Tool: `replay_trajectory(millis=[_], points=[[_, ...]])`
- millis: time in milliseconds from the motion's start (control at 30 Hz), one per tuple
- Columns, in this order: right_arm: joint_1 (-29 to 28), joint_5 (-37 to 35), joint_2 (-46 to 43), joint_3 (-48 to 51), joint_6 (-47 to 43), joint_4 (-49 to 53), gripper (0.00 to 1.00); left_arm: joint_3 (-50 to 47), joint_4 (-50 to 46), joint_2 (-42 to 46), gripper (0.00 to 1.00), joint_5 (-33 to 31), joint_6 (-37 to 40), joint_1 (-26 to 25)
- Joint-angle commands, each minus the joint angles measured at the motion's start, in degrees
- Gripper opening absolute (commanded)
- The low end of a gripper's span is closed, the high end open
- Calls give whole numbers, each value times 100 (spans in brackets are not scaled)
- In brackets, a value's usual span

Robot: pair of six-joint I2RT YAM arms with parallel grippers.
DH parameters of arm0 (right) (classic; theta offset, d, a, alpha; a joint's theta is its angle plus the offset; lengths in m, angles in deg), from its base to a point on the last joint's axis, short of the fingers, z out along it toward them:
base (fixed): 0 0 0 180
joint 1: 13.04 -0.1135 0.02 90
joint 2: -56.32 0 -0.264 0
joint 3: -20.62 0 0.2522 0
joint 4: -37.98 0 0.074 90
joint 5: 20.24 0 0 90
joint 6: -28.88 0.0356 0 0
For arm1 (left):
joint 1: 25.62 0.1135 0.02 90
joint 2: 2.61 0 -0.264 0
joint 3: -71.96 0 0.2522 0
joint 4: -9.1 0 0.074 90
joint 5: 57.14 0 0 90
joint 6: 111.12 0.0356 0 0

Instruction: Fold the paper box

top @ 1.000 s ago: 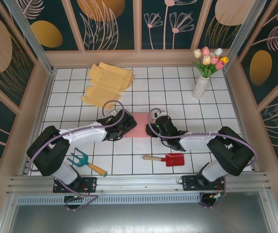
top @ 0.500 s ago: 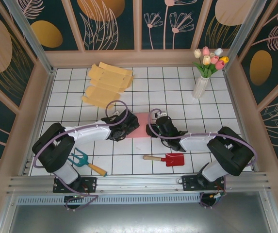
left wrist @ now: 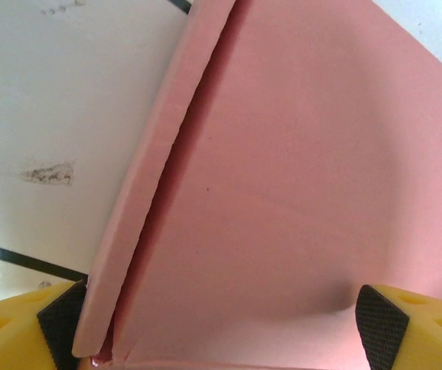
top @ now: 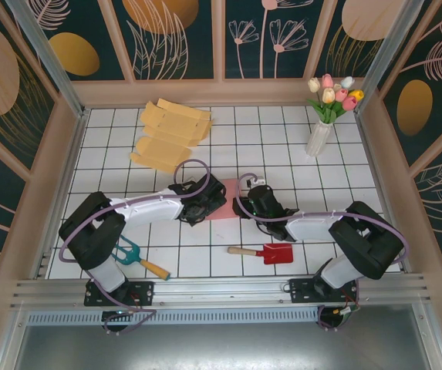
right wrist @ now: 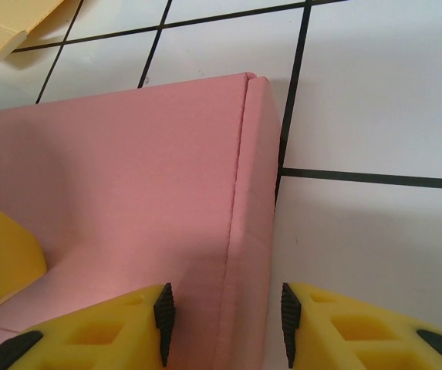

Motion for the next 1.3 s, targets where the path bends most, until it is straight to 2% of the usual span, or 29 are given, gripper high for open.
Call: replay_trajectory(millis=[0,167,367,667,900,1167,1267], points=[[-91,-76,42,131,67,61,45,249,-254,-53,91,132,-178,-40],[-122,-113,88,116,84,48,45,297,-525,88,92,62,-302,-58],[-150,-210,94,124,147,61,44,294,-705,226,92,-393,-126,-64],[-365,-554,62,244,390,-29,45,910,-837,-612,92,-672,544,-64],[-759,-941,-148,431,820,-247,45,1975,-1334,-1183,91,-1179,1190,1],[-829,-1433,-207,423,990,-124,44,1936,-1374,-1123,93,-1298,1425,184],[-830,-1511,-120,389,1006,-107,45,1975,-1765,-1083,96,-1488,1328,243]])
